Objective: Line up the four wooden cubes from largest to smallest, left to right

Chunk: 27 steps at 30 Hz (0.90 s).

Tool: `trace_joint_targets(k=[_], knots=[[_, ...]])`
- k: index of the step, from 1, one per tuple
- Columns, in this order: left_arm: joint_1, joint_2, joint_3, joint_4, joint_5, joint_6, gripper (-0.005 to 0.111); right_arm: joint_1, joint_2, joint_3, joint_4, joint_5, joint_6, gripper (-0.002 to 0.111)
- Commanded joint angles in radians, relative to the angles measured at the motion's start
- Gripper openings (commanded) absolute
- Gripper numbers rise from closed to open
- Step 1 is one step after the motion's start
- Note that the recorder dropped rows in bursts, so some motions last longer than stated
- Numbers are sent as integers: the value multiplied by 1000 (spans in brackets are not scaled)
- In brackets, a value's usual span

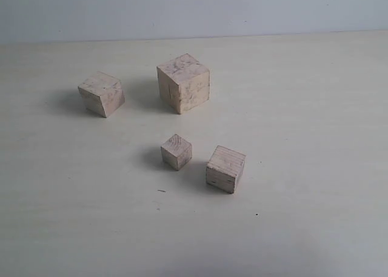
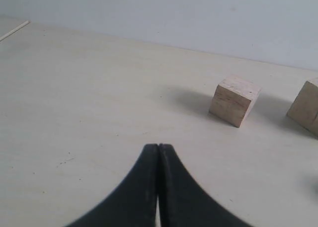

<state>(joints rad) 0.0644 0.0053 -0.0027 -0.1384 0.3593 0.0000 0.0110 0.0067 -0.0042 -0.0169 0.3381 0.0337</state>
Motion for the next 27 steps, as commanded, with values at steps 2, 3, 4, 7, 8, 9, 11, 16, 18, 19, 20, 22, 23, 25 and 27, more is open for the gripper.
trace_joint_targets(k=[2, 3, 4, 7, 8, 9, 11, 16, 18, 19, 20, 22, 23, 25, 27], knots=[[-6, -5, 3, 1, -4, 0, 0, 1, -7, 4, 110, -252, 22, 0], [-6, -5, 3, 1, -4, 0, 0, 1, -7, 4, 146, -324, 22, 0], [-6, -5, 3, 1, -4, 0, 0, 1, -7, 4, 146, -329, 22, 0], [-6, -5, 3, 1, -4, 0, 0, 1, -7, 4, 146, -393, 19, 0], [-6, -5, 3, 1, -4, 0, 0, 1, -7, 4, 146, -433, 19, 0], [-6, -5, 3, 1, -4, 0, 0, 1, -7, 4, 146, -464, 19, 0], [-6, -5, 3, 1, -4, 0, 0, 1, -7, 4, 185, -565, 19, 0], [-6, -5, 3, 1, -4, 0, 0, 1, 57, -260, 226, -248, 46, 0], [-6, -5, 3, 1, -4, 0, 0, 1, 126, -362, 226, -158, 46, 0], [-6, -5, 3, 1, -4, 0, 0, 1, 170, -420, 226, -108, 46, 0], [-6, -5, 3, 1, -4, 0, 0, 1, 218, -467, 226, -67, 44, 0], [-6, -5, 3, 1, -4, 0, 0, 1, 317, -581, 250, 27, 7, 0], [-6, -5, 3, 1, -3, 0, 0, 1, 355, -635, 289, 66, -34, 0], [-6, -5, 3, 1, -3, 0, 0, 1, 452, -728, 432, 126, -223, 0], [-6, -5, 3, 1, -3, 0, 0, 25, 536, -793, 587, 158, -410, 0]])
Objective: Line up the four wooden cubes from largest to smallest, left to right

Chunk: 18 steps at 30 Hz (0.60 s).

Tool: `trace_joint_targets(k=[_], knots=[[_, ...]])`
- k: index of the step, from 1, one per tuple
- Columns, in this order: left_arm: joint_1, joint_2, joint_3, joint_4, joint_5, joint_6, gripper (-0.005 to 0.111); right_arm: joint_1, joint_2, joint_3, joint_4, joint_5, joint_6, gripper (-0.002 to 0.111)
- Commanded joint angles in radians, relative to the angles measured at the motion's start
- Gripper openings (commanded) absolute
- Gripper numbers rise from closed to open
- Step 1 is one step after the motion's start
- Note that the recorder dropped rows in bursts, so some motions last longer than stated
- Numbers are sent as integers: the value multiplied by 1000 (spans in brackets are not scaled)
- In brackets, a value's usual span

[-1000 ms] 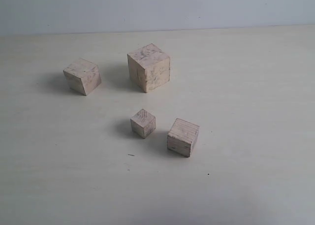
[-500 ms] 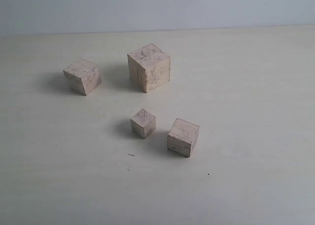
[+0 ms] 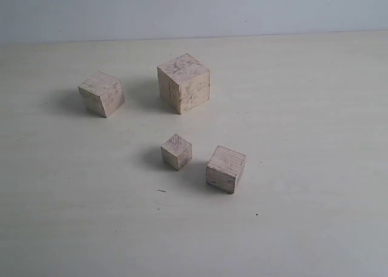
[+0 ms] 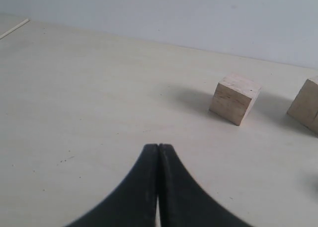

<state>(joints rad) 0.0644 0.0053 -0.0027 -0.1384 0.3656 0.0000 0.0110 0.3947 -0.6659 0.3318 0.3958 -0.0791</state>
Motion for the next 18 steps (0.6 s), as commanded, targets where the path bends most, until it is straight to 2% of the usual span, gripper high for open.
trace_joint_targets(k=[1, 4, 6, 11, 14, 18], knots=[[-6, -5, 3, 1, -9, 0, 0, 46, 197, -160, 325, 116, -385, 0], [-6, -5, 3, 1, -9, 0, 0, 109, 353, -229, 521, 178, -571, 0], [-6, -5, 3, 1, -9, 0, 0, 152, 460, -276, 559, 239, -620, 0], [-6, -5, 3, 1, -9, 0, 0, 248, 736, -345, 559, 463, -625, 0], [-6, -5, 3, 1, -9, 0, 0, 261, 856, -351, 570, 590, -615, 0], [-6, -5, 3, 1, -9, 0, 0, 261, 966, -351, 574, 619, -538, 0]])
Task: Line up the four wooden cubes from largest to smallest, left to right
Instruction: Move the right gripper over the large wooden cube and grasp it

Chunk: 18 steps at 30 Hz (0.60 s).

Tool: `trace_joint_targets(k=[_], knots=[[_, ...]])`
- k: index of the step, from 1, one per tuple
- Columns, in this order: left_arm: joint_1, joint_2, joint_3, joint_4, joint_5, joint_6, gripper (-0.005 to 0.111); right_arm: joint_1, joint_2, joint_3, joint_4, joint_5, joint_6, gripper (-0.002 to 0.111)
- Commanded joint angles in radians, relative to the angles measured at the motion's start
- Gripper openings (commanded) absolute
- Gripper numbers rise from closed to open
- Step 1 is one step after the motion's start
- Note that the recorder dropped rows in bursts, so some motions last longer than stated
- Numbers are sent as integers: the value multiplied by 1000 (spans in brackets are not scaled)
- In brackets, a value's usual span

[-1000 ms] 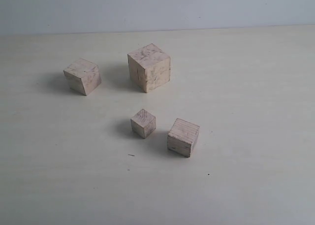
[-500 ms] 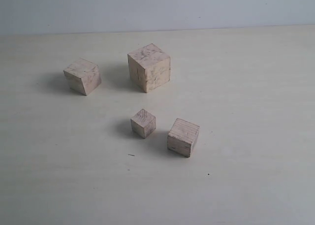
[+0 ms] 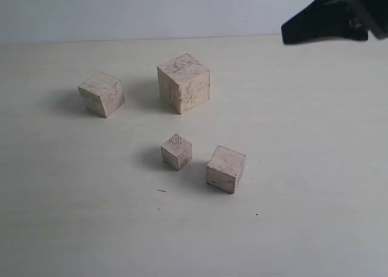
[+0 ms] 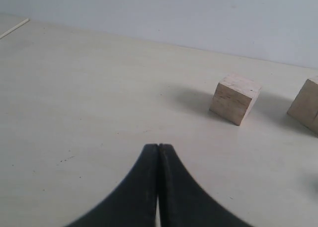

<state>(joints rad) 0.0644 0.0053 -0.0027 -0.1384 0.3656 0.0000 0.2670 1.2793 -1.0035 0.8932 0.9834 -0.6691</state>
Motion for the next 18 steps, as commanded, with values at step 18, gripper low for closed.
trace_joint_targets(k=[18], knots=[[-6, -5, 3, 1, -9, 0, 0, 55, 307, -190, -74, -227, 9, 0]])
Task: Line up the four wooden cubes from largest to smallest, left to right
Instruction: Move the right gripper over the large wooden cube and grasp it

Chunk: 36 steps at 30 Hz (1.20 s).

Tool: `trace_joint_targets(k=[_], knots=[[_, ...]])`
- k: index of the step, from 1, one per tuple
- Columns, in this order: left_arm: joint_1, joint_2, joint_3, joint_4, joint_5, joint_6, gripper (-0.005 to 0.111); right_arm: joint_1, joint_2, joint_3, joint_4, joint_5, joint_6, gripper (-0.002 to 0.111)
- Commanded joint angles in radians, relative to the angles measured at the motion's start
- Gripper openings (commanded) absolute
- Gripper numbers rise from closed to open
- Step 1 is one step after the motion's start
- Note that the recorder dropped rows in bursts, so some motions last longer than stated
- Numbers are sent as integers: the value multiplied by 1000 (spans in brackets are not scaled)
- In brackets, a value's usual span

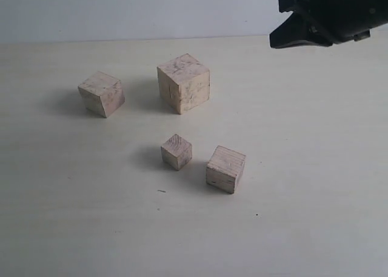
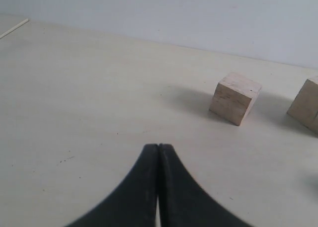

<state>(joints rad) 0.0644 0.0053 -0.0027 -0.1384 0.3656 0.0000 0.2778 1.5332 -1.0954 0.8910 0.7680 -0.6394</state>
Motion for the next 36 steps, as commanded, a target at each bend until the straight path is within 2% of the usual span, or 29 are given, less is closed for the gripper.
trace_joint_targets(k=[1, 6, 9, 12, 16, 17, 19, 36], knots=[[-6, -5, 3, 1, -9, 0, 0, 67, 72, -135, -109, -12, -21, 0], [-6, -5, 3, 1, -9, 0, 0, 193, 196, -316, -339, -12, 63, 1], [-6, -5, 3, 1, -9, 0, 0, 246, 285, -407, -473, -3, 111, 12], [-6, -5, 3, 1, -9, 0, 0, 271, 370, -483, -507, -1, 113, 37], [-6, -5, 3, 1, -9, 0, 0, 281, 453, -549, -519, -55, 109, 85], [-6, -5, 3, 1, -9, 0, 0, 281, 469, -557, -531, -79, 126, 95], [-6, -5, 3, 1, -9, 0, 0, 281, 492, -567, -536, -114, 161, 104], [-6, -5, 3, 1, -9, 0, 0, 338, 624, -567, -526, -326, 168, 105]])
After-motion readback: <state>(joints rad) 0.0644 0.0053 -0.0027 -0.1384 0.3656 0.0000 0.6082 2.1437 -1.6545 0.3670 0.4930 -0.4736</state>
